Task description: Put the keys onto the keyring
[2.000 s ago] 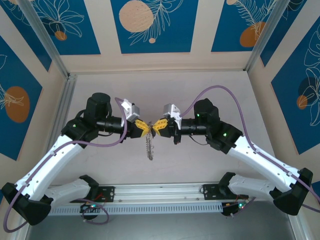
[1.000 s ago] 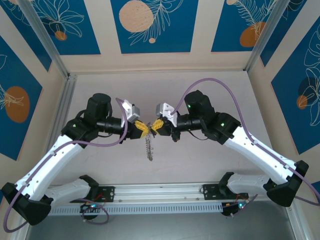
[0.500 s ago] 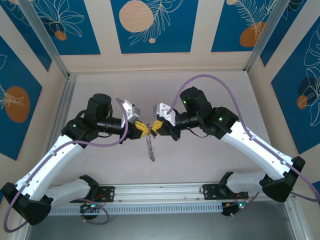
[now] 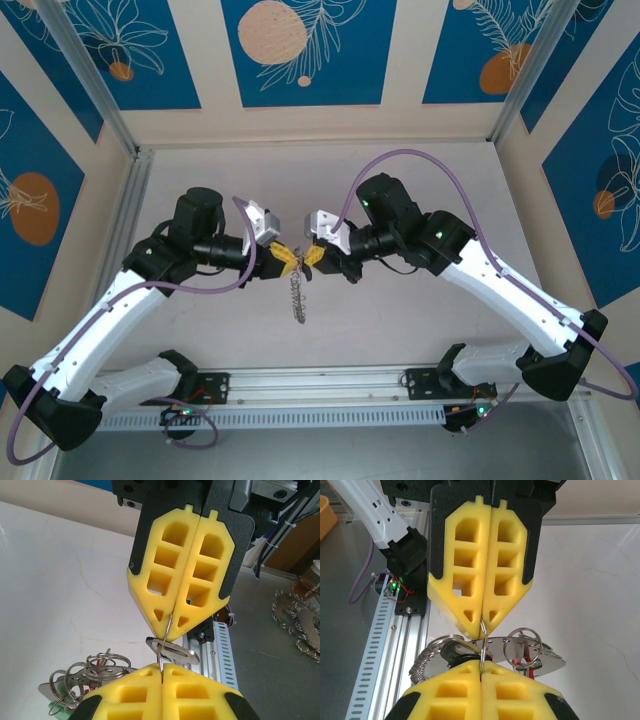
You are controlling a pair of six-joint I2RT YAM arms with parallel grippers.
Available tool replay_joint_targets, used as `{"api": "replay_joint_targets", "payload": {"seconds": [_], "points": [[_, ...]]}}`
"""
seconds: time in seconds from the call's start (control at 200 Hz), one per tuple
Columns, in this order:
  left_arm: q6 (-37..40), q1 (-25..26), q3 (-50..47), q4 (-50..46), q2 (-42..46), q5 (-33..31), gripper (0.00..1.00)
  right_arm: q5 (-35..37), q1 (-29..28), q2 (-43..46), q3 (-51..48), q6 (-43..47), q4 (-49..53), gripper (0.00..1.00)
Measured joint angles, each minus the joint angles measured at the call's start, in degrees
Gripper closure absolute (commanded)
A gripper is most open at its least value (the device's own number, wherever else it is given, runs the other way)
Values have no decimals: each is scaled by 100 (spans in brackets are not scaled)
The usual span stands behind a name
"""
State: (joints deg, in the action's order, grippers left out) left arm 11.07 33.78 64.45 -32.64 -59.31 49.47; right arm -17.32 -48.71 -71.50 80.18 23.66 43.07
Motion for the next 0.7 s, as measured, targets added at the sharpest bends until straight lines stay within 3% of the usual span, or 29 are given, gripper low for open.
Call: {"api": "replay_joint_targets", "payload": {"seconds": [0.7], "points": [[0, 11, 0, 358, 17, 170, 100, 988, -678, -435, 232, 280, 629, 100]]}}
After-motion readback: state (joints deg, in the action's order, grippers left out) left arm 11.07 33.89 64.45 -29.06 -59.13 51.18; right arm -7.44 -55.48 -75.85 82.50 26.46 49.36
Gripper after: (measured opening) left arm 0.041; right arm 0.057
